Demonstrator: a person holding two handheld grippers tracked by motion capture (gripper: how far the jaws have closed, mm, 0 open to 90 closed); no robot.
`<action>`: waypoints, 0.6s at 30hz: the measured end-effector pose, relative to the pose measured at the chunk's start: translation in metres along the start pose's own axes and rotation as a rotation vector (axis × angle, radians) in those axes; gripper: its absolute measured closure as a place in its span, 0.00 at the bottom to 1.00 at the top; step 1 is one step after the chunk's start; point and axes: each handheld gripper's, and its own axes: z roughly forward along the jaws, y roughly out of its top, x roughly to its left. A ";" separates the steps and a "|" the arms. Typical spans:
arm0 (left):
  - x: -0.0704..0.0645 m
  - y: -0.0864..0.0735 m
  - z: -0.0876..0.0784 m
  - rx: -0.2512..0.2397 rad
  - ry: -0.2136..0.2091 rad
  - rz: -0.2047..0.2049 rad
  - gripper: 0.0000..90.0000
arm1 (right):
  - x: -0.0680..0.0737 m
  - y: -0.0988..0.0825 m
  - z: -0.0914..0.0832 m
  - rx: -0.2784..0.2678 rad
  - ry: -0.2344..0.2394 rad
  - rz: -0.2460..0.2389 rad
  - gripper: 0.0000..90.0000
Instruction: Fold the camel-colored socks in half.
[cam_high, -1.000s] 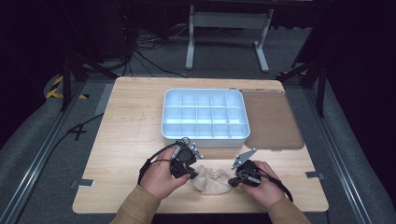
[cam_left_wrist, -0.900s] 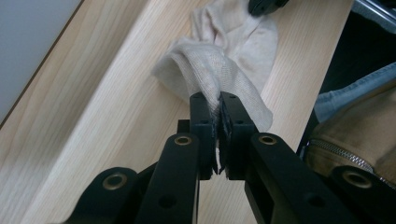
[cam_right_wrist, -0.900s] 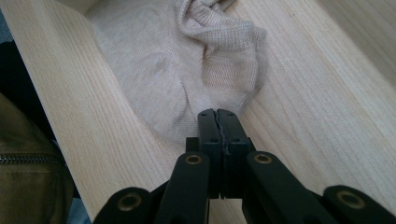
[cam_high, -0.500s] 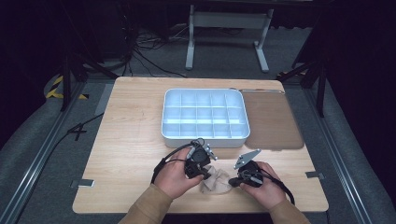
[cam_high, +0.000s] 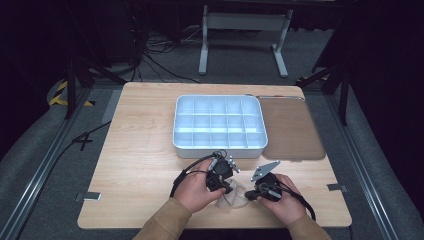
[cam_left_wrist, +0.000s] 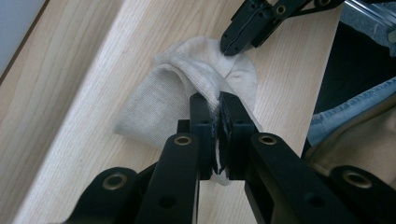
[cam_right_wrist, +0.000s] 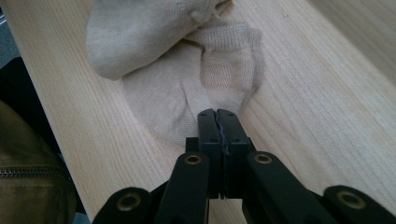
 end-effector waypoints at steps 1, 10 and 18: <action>-0.001 0.001 0.000 0.001 0.002 -0.005 0.95 | 0.000 0.000 0.000 0.000 -0.001 -0.002 1.00; 0.003 0.001 0.010 -0.003 -0.033 -0.017 0.89 | -0.001 -0.001 -0.001 0.005 -0.003 0.001 0.99; -0.002 -0.007 -0.011 -0.091 -0.061 -0.023 0.70 | 0.001 0.002 -0.020 -0.039 0.000 -0.004 0.97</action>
